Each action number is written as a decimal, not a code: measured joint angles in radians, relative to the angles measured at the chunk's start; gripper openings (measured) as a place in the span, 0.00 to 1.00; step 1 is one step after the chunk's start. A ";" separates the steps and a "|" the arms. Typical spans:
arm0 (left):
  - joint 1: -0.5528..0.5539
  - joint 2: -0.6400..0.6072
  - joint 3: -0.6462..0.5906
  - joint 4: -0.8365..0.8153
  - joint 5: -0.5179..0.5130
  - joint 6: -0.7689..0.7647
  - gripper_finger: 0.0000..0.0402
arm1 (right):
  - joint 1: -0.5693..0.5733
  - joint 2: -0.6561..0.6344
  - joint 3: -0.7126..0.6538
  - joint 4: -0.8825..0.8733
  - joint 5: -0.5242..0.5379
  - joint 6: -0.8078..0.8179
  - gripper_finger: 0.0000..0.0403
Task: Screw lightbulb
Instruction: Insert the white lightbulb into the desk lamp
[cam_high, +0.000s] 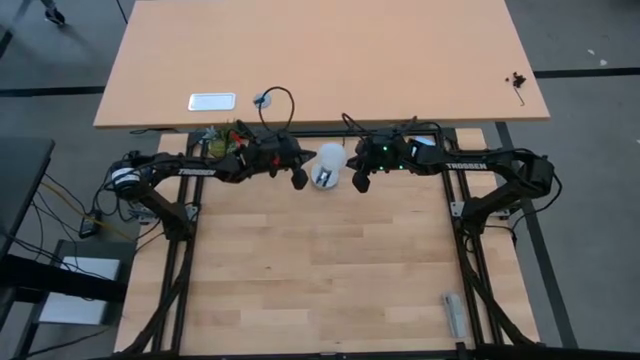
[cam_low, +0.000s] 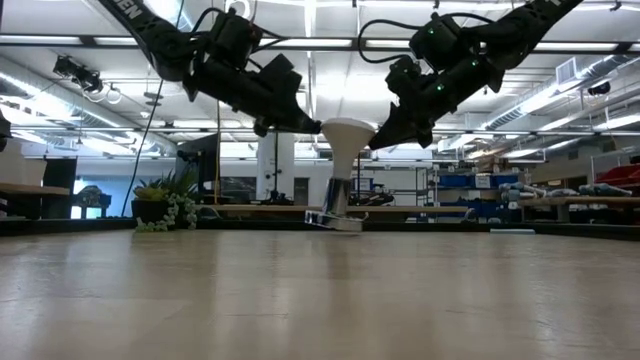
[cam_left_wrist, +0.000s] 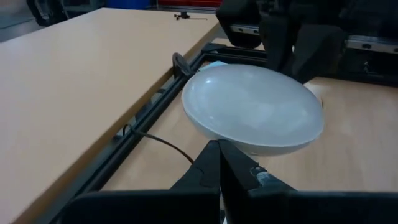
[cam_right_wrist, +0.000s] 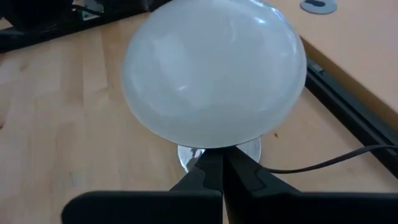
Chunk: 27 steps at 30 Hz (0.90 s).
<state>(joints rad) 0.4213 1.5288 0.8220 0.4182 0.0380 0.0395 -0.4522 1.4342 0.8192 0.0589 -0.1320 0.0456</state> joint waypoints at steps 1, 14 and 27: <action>0.000 0.000 0.006 -0.003 -0.001 0.003 0.00 | 0.000 0.000 0.000 0.000 0.000 0.000 0.02; -0.002 0.000 0.031 -0.064 0.006 0.007 0.00 | 0.000 -0.002 0.058 -0.099 -0.001 -0.003 0.02; -0.014 0.000 -0.042 -0.025 0.027 -0.044 0.00 | 0.001 -0.002 0.060 -0.178 -0.053 0.003 0.02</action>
<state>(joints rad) 0.4070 1.5288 0.7798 0.3929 0.0652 -0.0044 -0.4511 1.4322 0.8791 -0.1188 -0.1852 0.0486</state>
